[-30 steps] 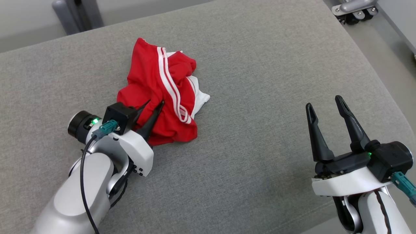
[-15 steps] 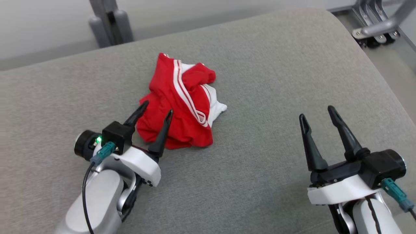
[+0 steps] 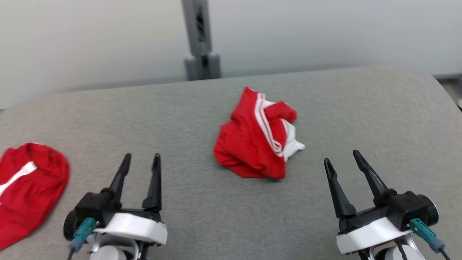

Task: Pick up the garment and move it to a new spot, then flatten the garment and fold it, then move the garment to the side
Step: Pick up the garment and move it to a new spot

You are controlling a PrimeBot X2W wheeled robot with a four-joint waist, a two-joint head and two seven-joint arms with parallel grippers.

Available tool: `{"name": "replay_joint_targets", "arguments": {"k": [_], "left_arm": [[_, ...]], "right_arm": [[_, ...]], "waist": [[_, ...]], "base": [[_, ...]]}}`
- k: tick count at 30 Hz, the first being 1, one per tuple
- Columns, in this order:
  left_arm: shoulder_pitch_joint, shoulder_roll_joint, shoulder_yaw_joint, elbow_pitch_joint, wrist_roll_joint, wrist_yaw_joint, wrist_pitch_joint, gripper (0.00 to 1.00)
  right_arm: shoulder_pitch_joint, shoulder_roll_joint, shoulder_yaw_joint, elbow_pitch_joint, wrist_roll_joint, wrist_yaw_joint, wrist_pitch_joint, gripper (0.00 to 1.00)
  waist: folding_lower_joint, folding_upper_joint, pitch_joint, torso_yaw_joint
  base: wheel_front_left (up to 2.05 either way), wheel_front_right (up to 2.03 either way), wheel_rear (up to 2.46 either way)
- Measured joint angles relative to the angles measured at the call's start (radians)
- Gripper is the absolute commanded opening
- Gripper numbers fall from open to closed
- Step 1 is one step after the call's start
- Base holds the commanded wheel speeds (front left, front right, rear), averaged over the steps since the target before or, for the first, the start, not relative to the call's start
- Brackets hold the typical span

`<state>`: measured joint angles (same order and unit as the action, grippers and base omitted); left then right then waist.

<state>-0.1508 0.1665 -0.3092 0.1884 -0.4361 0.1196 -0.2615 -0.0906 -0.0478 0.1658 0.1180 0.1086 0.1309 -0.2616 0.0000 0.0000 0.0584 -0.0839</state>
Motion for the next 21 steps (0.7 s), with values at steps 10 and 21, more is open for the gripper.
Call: {"name": "replay_joint_targets", "arguments": {"k": [10,21], "left_arm": [[0.185,-0.063,0.165,-0.179,0.109,0.012,0.000,1.00],[0.299,-0.095,0.221,-0.163,0.181,-0.057,0.000,1.00]], "right_arm": [[0.045,0.000,-0.061,0.009,0.064,0.000,0.000,1.00],[0.157,0.000,-0.090,-0.003,0.030,0.000,0.000,1.00]], "waist": [[0.0000,0.0000,-0.093,0.153],[0.0000,0.0000,-0.126,0.170]], "base": [[0.00,0.00,0.00],[0.00,0.00,0.00]]}}
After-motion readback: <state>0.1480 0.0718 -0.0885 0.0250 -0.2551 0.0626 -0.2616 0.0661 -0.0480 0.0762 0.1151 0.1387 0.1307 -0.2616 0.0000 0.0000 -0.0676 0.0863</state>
